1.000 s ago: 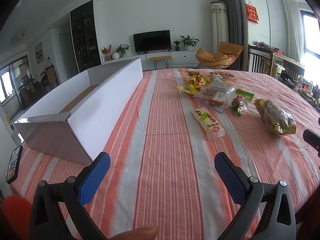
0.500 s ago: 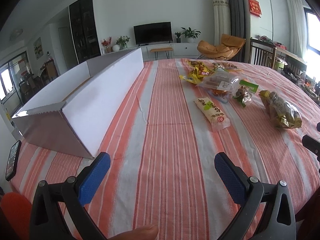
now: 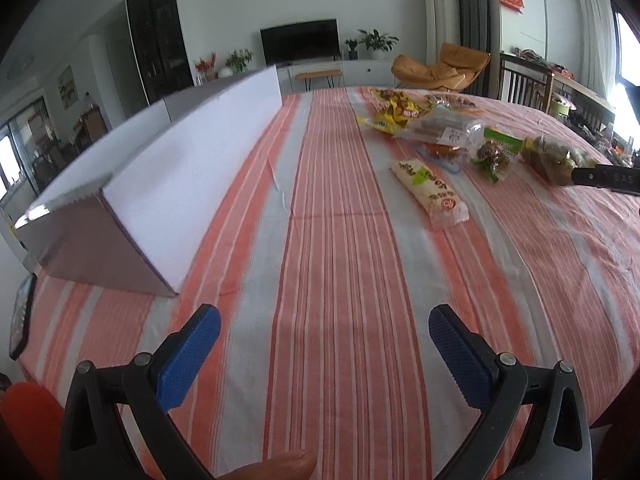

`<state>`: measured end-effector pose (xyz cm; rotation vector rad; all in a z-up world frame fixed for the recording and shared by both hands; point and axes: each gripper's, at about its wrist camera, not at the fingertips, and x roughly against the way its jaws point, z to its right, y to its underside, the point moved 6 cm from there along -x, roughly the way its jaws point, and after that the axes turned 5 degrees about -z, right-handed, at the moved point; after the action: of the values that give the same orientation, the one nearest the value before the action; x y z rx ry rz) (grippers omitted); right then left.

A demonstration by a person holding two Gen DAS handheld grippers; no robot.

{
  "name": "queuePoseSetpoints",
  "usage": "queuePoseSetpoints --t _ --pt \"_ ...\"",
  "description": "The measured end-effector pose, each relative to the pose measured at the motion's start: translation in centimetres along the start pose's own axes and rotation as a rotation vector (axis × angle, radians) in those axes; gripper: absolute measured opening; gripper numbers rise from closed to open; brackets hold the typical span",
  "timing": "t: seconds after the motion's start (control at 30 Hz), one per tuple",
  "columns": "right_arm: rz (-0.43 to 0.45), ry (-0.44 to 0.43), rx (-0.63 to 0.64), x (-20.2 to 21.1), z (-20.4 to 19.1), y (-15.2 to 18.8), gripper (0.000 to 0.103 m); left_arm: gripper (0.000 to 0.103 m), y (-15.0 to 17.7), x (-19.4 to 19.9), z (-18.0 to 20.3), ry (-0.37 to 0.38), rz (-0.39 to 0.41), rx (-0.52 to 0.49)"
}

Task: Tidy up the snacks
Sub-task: 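Grasp the nut bag with the right tool while the left grasps the cream bar packet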

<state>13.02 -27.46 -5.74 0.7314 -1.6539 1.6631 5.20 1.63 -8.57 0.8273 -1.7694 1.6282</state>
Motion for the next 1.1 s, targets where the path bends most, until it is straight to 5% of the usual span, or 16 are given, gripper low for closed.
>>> queuePoseSetpoints --t 0.2,0.37,0.47,0.57,0.77,1.1 --pt "-0.042 -0.055 0.0 -0.4 -1.1 4.3 0.098 0.103 -0.8 -1.2 1.0 0.077 -0.085 0.03" --pt "-0.048 -0.053 0.001 -0.8 -1.2 4.8 0.099 0.103 -6.2 -1.8 4.8 0.137 -0.119 0.011" --pt "-0.065 -0.041 0.016 -1.1 -1.5 4.7 0.098 0.103 -9.6 -3.5 6.6 0.122 -0.119 0.034" --pt "-0.062 -0.058 0.029 -1.0 -1.7 4.8 0.099 0.103 -11.3 -6.7 8.0 0.091 -0.2 0.07" --pt "-0.055 -0.088 0.032 -1.1 -1.9 4.8 0.099 0.103 -9.8 -10.5 7.8 0.019 -0.29 0.05" --pt "-0.062 -0.08 0.046 -1.3 -2.2 4.6 0.099 0.103 -9.8 -10.6 6.2 0.125 -0.156 -0.038"
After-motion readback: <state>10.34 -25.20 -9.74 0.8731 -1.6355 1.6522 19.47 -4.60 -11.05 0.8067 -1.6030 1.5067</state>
